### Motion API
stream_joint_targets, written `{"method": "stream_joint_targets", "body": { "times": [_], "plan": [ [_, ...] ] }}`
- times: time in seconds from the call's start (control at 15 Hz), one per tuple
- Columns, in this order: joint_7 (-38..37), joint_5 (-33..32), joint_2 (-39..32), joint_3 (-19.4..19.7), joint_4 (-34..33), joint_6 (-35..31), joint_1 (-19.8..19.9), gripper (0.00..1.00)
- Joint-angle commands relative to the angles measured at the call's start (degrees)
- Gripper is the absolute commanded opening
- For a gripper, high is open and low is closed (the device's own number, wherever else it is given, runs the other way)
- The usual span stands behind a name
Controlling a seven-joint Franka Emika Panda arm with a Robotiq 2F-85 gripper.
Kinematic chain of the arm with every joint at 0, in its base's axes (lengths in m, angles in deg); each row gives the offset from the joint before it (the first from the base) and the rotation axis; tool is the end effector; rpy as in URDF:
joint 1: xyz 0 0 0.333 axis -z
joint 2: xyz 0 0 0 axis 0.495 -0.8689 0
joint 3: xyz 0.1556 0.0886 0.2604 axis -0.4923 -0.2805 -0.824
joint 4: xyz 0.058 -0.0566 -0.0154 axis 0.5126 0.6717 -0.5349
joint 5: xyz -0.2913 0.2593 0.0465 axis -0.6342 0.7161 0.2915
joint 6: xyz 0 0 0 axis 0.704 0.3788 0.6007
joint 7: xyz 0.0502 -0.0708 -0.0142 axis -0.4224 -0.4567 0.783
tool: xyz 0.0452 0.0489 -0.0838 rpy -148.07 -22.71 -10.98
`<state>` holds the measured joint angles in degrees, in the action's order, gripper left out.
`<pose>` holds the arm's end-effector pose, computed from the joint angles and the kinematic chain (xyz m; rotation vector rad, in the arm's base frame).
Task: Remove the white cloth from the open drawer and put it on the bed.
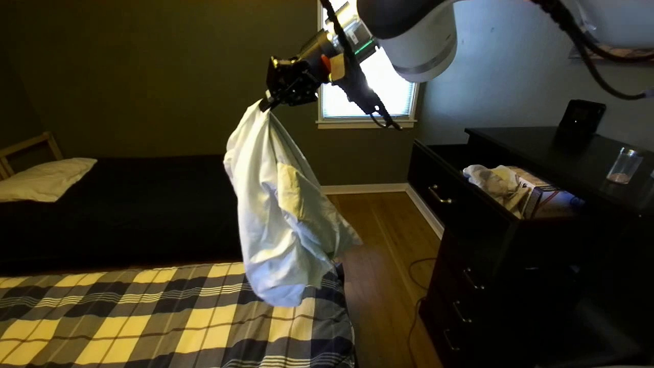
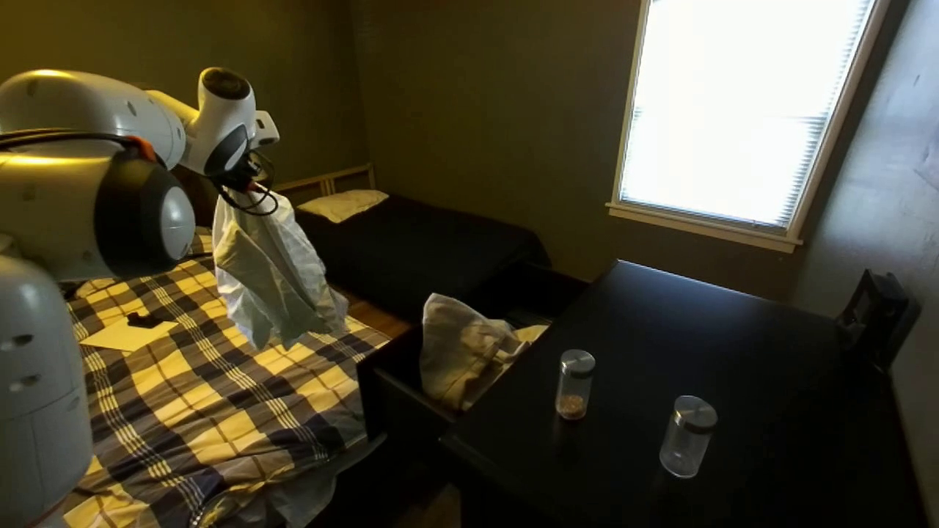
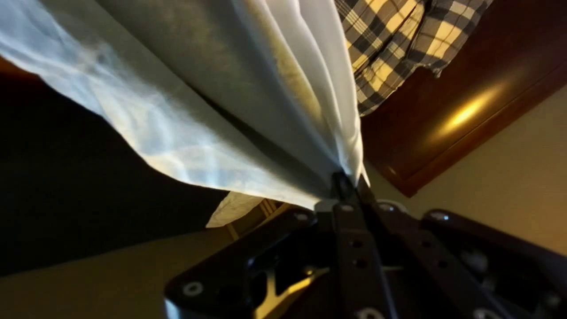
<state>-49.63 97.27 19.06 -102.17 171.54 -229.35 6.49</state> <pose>0.4426 0.5228 0.6064 -2.1687 -0.7512 -0.6288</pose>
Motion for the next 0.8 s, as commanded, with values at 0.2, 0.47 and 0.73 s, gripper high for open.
{"method": "stream_joint_targets", "body": {
  "times": [0.2, 0.47, 0.73],
  "plan": [
    [10.9, 0.6, -8.8, -3.6, -2.4, -0.8, -0.6, 0.27],
    [7.8, -8.7, -7.3, 0.9, -4.0, 5.2, -1.9, 0.46],
    [1.3, -20.2, -1.3, 6.7, -8.3, 21.4, -3.6, 0.75]
  ]
}}
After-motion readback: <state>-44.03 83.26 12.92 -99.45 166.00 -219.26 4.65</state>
